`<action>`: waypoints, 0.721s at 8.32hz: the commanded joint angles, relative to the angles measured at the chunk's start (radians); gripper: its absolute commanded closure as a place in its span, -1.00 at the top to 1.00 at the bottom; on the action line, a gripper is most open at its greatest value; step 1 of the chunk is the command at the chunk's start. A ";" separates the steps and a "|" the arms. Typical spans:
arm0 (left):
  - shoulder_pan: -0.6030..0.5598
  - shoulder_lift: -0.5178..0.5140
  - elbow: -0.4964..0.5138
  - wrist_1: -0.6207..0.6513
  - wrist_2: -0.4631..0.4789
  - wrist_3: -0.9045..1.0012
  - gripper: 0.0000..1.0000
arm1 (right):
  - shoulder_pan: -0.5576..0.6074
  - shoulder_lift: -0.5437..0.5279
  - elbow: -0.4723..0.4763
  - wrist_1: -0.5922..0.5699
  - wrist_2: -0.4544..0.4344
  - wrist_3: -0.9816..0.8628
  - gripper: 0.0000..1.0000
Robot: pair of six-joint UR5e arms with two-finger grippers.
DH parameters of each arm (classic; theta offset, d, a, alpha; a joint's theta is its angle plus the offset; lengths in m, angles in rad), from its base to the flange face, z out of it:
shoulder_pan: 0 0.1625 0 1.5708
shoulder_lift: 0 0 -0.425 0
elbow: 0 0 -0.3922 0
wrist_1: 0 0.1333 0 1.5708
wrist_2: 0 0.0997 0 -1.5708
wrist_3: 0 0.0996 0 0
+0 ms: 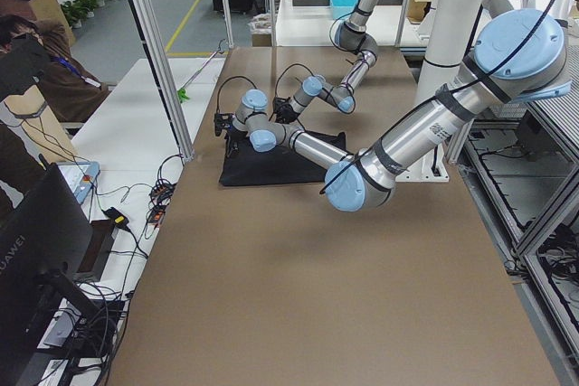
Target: Fold clothes
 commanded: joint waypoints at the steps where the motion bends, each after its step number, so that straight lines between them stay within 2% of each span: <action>1: -0.003 0.002 0.007 0.000 0.000 0.004 0.89 | -0.001 0.043 -0.077 -0.002 -0.001 -0.004 0.86; 6: -0.003 0.002 0.007 0.000 0.000 0.004 0.89 | -0.019 0.035 -0.099 -0.002 -0.001 0.013 0.82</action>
